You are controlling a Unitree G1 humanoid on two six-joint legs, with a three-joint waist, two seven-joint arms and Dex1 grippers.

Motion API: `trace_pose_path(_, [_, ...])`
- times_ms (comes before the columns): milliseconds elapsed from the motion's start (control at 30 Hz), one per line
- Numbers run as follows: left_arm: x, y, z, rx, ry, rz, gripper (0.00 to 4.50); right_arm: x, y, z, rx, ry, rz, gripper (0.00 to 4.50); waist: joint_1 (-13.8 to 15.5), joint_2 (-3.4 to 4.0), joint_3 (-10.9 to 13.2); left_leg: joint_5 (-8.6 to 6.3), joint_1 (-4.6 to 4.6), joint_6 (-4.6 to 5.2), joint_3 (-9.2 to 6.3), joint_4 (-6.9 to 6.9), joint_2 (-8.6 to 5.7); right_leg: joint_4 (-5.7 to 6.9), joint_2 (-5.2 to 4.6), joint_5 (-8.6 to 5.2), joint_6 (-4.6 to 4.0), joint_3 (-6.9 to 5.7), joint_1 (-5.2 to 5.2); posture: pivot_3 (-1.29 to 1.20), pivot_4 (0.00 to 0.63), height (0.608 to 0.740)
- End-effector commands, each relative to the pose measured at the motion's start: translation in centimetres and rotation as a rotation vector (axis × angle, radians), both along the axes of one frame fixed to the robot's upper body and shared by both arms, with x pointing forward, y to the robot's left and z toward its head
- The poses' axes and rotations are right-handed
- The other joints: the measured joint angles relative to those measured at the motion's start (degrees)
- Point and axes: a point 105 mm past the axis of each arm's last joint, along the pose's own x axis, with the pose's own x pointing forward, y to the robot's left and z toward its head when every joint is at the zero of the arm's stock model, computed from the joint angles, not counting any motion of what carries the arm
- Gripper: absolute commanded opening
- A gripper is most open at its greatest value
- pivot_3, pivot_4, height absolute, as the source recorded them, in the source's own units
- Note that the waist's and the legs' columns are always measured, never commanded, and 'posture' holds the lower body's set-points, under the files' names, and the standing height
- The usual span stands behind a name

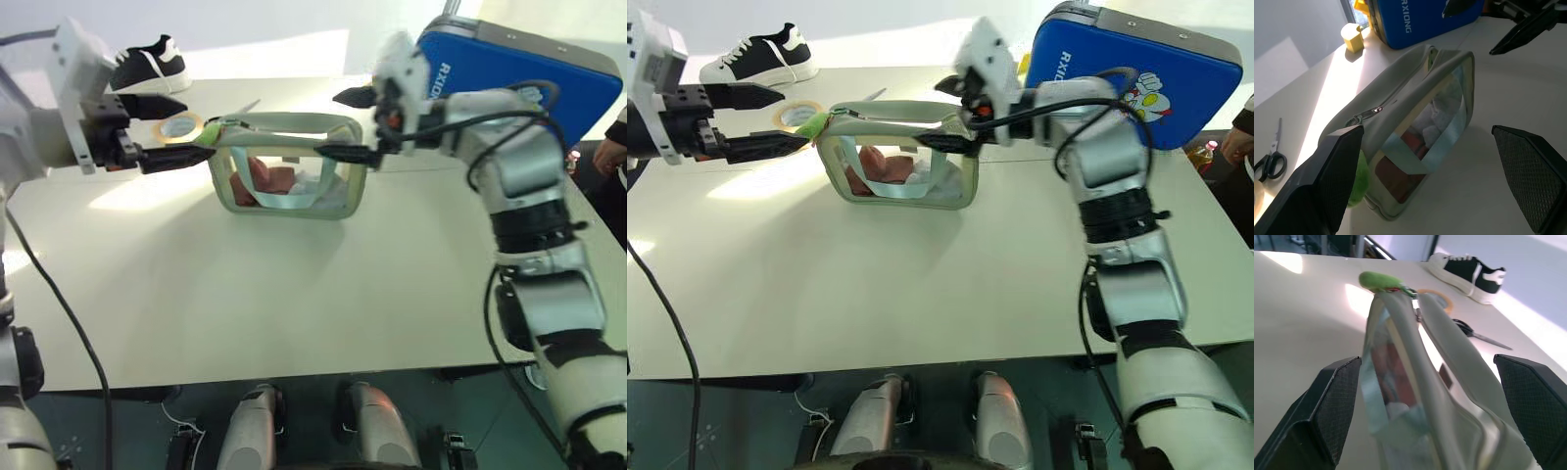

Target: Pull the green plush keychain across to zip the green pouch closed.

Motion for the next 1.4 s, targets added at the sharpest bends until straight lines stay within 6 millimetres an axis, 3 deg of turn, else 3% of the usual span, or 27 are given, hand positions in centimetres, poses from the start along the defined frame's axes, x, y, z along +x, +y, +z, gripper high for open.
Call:
trace_pose_path(33, [-0.3,0.4,0.5,0.022,-0.039,0.019,4.47,0.8,1.2,0.5,-0.097,-0.104,0.003,4.50,0.12,0.00,0.00,0.00,-0.02,0.01,0.02,0.01,-0.02,0.00,0.00,0.00,0.00,0.01,0.00,0.00,0.150,0.740])
trace_pose_path(133, [-0.3,0.9,0.5,0.013,-0.050,0.049,4.47,2.3,2.0,-1.5,-0.216,-0.147,-0.006,4.50,0.21,-0.01,0.00,0.01,-0.05,0.02,0.01,0.08,-0.06,0.00,-0.02,0.00,0.01,0.01,0.02,0.00,0.150,0.740])
trace_pose_path(233, [-0.3,1.4,0.2,0.017,-0.052,0.075,4.50,2.7,2.5,-2.0,-0.247,-0.158,0.011,3.17,0.15,-0.02,-0.01,0.00,-0.03,0.02,0.01,0.11,-0.08,-0.02,-0.04,0.00,0.02,0.03,0.06,0.00,0.150,0.740])
trace_pose_path(433, [-0.3,2.2,0.0,0.002,-0.060,0.121,4.50,2.8,3.2,-1.9,-0.265,-0.184,0.045,0.05,-0.16,-0.02,-0.01,0.11,0.01,-0.16,-0.02,0.09,-0.05,0.05,0.00,0.01,0.02,0.02,0.06,0.00,0.150,0.740])
trace_pose_path(667, [-0.2,4.2,0.3,0.001,-0.068,0.198,4.50,0.8,3.6,0.2,-0.259,-0.268,0.142,0.05,-0.25,-0.01,0.00,0.12,0.04,-0.17,-0.02,0.08,-0.02,0.13,0.02,0.01,0.01,0.03,0.03,0.00,0.150,0.740])
trace_pose_path(833, [-0.4,4.1,-0.1,0.009,-0.064,0.197,4.50,-1.9,3.9,-2.1,-0.275,-0.191,0.232,0.05,0.25,-0.05,-0.02,0.20,0.03,-0.32,-0.03,0.07,-0.04,0.19,0.01,0.00,0.01,0.03,0.04,0.00,0.150,0.740])
trace_pose_path(1233, [-0.1,3.6,-0.1,0.019,-0.061,0.170,4.50,-3.7,4.9,-3.8,-0.197,0.044,0.161,0.05,-0.04,-0.07,-0.04,0.11,0.11,-0.17,-0.08,0.21,-0.01,0.60,0.01,-0.02,-0.04,0.05,-0.02,0.00,0.150,0.740])
trace_pose_path(1333, [0.1,3.8,-0.3,0.027,-0.059,0.175,4.50,-3.0,4.9,-2.6,-0.122,0.059,0.094,1.04,0.01,-0.07,-0.04,0.12,0.11,-0.18,-0.07,0.22,-0.01,0.63,0.01,-0.02,-0.04,0.05,-0.04,0.00,0.150,0.740])
trace_pose_path(1400, [0.2,3.9,-0.4,0.029,-0.059,0.174,4.50,-2.4,4.8,-1.7,-0.086,0.038,0.041,2.02,0.06,-0.07,-0.04,0.12,0.10,-0.18,-0.07,0.22,-0.02,0.64,0.00,-0.02,-0.04,0.05,-0.05,0.00,0.150,0.740])
